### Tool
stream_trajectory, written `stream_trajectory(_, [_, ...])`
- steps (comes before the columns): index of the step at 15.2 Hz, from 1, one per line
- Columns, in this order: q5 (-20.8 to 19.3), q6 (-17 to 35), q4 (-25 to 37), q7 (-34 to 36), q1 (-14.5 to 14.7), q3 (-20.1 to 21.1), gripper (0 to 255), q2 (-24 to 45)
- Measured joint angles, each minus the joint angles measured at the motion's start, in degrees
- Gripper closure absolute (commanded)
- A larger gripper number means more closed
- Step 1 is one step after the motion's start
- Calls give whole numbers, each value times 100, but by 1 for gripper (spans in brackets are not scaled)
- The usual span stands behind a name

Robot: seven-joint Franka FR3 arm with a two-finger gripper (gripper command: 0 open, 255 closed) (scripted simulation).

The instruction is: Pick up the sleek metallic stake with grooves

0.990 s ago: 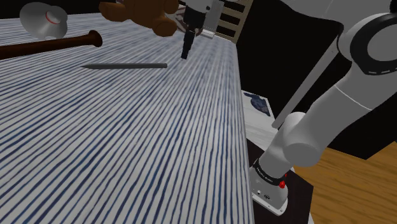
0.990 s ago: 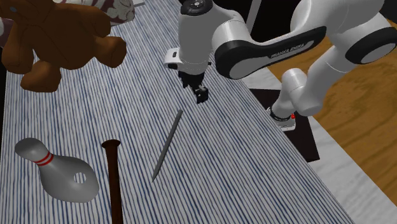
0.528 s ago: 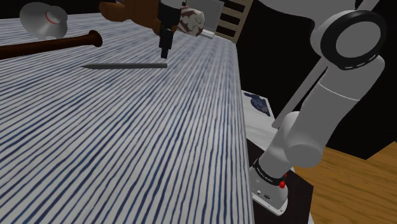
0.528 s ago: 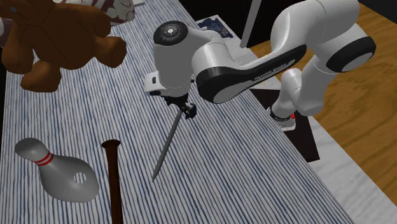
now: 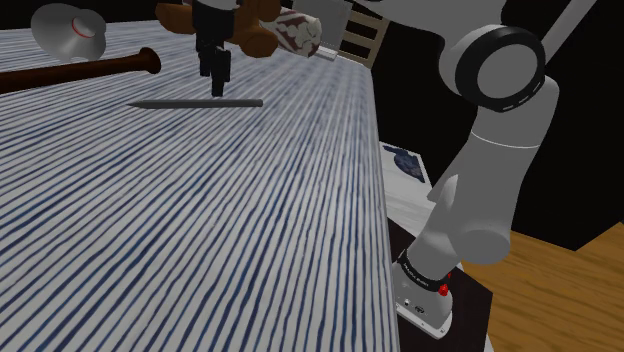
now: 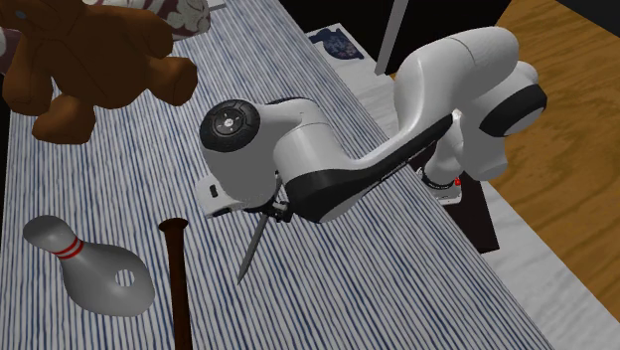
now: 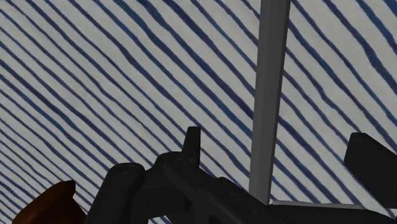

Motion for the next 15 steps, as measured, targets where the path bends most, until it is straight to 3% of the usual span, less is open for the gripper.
stream_trajectory(8, [-49, 478, -408, -53, 48, 44, 0, 79])
stream_trajectory(9, [-49, 511, -445, -53, 46, 44, 255, 74])
stream_trajectory(15, [-47, 551, -479, -48, 48, 47, 255, 61])
